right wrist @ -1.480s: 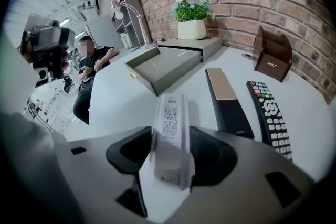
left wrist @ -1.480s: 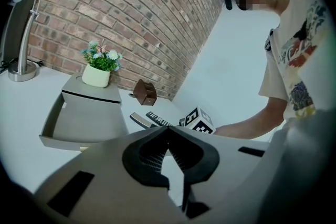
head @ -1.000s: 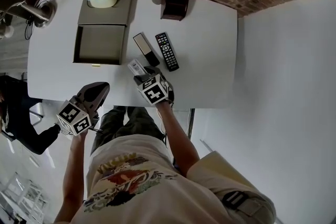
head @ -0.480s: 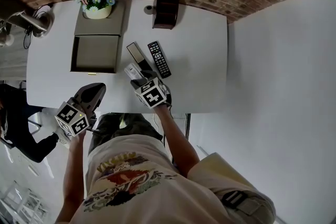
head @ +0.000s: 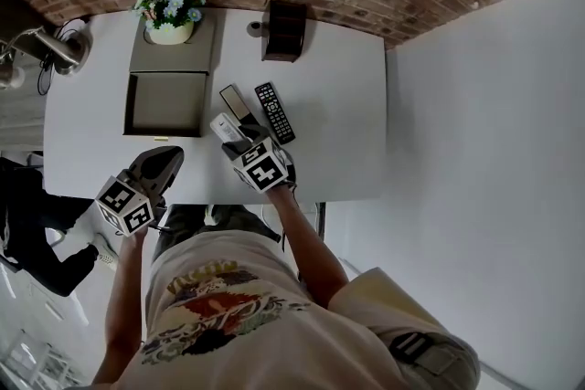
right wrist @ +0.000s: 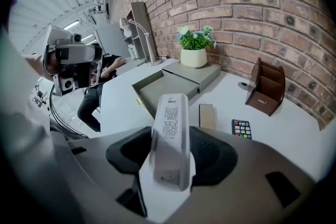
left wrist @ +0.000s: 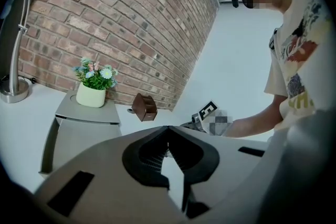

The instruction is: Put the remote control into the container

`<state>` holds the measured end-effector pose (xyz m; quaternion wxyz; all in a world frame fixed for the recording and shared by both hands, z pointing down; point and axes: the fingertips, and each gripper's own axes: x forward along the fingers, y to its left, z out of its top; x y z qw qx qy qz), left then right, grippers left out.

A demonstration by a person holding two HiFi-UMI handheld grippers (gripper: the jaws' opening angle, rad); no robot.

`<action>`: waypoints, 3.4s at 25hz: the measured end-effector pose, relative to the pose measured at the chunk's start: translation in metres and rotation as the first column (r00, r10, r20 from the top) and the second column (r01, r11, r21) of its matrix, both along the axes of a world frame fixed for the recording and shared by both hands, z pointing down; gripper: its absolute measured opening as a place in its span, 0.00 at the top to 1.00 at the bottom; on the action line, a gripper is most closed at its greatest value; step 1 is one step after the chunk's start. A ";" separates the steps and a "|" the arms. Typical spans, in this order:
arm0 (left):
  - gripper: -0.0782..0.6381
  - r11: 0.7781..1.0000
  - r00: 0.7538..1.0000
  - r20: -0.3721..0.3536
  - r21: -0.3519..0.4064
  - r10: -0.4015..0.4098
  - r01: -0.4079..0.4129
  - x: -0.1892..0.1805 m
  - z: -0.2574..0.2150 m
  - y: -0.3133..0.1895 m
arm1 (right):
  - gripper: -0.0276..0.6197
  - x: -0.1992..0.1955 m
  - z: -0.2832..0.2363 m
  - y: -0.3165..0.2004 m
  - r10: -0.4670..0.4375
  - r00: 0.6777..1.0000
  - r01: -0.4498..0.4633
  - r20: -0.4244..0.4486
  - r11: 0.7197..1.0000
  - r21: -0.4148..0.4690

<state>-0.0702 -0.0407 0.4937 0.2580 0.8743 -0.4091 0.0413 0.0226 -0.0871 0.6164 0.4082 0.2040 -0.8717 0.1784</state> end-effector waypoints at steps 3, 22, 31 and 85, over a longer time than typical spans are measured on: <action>0.88 1.000 1.000 0.000 0.015 0.021 -0.021 -0.006 -0.004 -0.005 | 0.60 -0.010 -0.008 -0.004 -0.015 1.000 0.015 -0.008 1.000 0.025; 0.88 0.999 1.000 -0.014 0.044 0.006 -0.006 -0.065 -0.010 0.001 | 0.60 -0.090 -0.029 -0.002 -0.120 0.992 0.122 -0.026 0.990 0.066; 0.88 0.998 0.997 -0.020 0.012 -0.068 0.068 -0.114 0.004 0.019 | 0.60 -0.129 -0.014 -0.004 -0.171 0.984 0.173 -0.045 0.984 0.051; 0.88 0.957 0.958 -0.056 -0.091 -0.280 0.274 -0.230 0.045 0.056 | 0.60 -0.219 0.075 -0.016 -0.461 0.869 0.446 -0.181 0.887 -0.120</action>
